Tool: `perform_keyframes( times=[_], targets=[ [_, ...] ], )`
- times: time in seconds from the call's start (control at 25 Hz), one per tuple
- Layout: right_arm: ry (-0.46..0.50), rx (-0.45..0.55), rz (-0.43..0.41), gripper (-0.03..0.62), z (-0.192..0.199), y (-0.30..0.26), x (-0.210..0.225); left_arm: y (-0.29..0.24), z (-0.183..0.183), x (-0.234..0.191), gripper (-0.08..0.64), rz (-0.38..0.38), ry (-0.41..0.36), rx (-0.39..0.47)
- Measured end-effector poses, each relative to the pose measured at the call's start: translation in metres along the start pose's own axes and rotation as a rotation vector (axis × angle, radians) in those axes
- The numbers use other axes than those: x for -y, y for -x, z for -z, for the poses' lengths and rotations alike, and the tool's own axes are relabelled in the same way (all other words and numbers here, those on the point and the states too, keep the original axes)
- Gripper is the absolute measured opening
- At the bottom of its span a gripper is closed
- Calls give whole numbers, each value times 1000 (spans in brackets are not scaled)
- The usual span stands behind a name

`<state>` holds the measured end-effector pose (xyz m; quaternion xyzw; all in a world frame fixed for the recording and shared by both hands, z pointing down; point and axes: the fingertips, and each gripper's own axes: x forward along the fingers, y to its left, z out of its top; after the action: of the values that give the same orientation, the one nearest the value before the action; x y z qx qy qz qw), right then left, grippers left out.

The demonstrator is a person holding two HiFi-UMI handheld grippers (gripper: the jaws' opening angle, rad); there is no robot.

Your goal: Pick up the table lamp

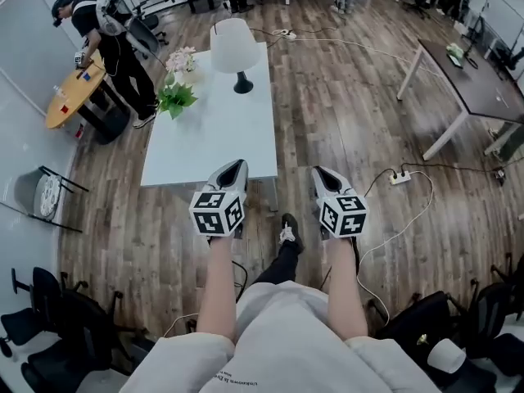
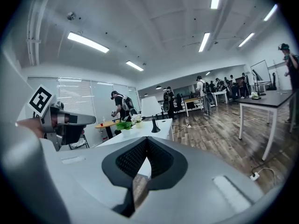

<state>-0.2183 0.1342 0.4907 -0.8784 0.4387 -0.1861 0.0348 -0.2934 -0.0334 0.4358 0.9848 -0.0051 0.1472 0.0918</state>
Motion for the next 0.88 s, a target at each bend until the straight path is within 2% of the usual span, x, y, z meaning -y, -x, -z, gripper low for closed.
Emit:
perform_keyframes(
  times=[0.32, 0.64, 0.88],
  targets=[
    [-11, -51, -22, 25, -6, -60, 27, -51, -12, -40, 0, -48, 52, -7],
    [-11, -80, -5, 25, -30, -112, 68, -120, -36, -62, 0, -38, 89, -3],
    [27, -125, 24, 25, -55, -145, 110, -171, -57, -77, 0, -35, 166, 20]
  ],
)
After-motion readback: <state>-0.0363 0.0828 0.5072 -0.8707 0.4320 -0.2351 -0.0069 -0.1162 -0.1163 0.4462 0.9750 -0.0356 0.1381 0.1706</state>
